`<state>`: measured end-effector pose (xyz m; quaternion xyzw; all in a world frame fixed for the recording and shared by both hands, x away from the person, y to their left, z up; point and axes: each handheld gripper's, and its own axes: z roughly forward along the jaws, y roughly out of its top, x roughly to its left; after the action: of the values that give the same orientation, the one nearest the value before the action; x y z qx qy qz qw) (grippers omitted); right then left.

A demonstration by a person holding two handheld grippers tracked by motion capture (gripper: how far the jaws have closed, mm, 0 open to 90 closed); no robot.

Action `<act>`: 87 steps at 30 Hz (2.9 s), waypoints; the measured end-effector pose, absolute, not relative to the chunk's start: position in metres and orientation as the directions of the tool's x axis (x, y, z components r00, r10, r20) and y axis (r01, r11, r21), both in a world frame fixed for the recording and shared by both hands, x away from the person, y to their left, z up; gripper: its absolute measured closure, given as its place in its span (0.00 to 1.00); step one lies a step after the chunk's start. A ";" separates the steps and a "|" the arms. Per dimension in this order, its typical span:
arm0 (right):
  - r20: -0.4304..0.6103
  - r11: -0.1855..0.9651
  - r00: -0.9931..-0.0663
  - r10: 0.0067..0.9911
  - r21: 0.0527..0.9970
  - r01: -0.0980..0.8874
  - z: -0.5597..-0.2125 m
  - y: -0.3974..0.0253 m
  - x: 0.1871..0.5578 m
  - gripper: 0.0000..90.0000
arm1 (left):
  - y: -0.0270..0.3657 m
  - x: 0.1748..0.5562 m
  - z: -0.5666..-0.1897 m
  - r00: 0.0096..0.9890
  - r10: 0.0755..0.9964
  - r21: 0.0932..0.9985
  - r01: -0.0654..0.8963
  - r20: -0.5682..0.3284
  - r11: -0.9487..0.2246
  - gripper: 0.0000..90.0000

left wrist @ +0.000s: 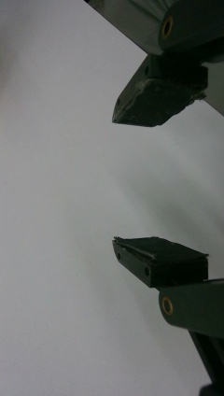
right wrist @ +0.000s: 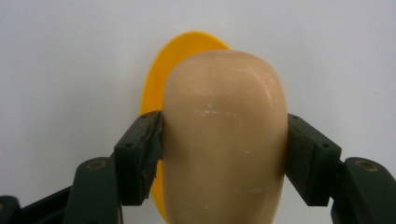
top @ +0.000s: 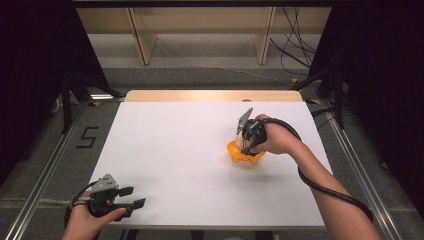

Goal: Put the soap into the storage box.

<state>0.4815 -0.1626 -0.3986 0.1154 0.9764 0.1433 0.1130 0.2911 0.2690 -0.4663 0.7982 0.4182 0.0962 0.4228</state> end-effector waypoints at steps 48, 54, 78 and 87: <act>-0.164 0.934 -0.949 0.270 0.285 0.216 -0.418 -0.162 0.486 0.39 | 0.269 0.291 -0.467 0.629 0.749 0.756 0.589 -0.208 -0.284 0.37; -0.156 0.927 -0.944 0.291 0.288 0.239 -0.419 -0.162 0.486 0.39 | 0.269 0.291 -0.467 0.629 0.749 0.756 0.589 -0.208 -0.284 0.37; -0.162 0.875 -0.919 0.359 0.400 0.272 -0.399 -0.176 0.479 0.36 | 0.269 0.291 -0.466 0.629 0.750 0.757 0.588 -0.207 -0.284 0.37; -0.174 0.823 -0.881 0.439 0.473 0.316 -0.401 -0.190 0.458 0.35 | 0.268 0.291 -0.466 0.630 0.750 0.752 0.589 -0.199 -0.295 0.36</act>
<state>0.4582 -0.1902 -0.4012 0.1998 0.9444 0.2209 0.1391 0.2906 0.2685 -0.4662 0.7990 0.4190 0.0958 0.4204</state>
